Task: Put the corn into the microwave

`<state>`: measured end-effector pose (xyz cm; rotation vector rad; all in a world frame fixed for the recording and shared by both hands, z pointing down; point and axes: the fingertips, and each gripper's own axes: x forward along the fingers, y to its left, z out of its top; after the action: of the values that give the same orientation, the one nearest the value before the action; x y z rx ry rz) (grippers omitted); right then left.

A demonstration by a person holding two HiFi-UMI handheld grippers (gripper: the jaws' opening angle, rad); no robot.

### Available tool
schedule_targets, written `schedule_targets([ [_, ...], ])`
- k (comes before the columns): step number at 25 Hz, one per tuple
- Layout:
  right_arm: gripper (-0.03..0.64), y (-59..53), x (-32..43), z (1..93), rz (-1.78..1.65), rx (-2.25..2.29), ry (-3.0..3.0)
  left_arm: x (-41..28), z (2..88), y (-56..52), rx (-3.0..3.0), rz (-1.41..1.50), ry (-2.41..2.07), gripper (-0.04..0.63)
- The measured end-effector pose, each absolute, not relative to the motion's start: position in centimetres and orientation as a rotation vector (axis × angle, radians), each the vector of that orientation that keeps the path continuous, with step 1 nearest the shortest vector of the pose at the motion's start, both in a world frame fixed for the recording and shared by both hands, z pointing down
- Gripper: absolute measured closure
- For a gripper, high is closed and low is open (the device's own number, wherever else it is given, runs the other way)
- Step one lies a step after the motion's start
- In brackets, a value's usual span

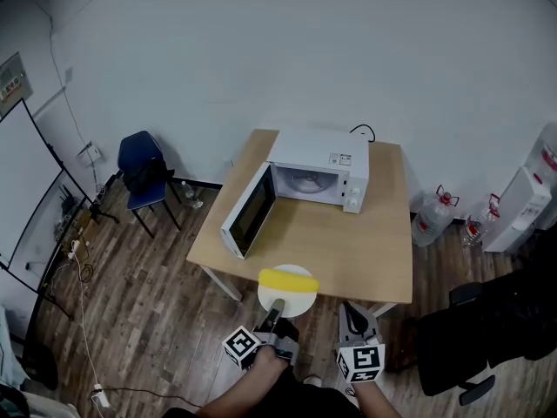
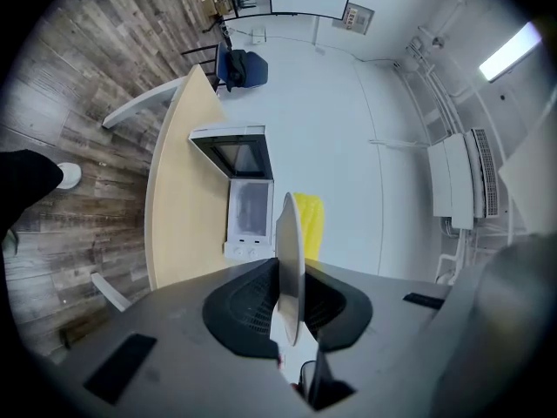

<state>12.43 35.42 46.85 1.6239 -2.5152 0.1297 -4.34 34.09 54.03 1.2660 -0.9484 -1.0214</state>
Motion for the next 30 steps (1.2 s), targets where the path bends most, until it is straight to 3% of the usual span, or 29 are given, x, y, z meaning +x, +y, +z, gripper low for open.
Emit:
schedule_targets([
  [30, 0.557, 10.2, 8.2, 48.6, 0.256, 1.684, -2.333, -7.4, 55.9, 9.0, 1.332, -0.87, -0.866, 0.563],
])
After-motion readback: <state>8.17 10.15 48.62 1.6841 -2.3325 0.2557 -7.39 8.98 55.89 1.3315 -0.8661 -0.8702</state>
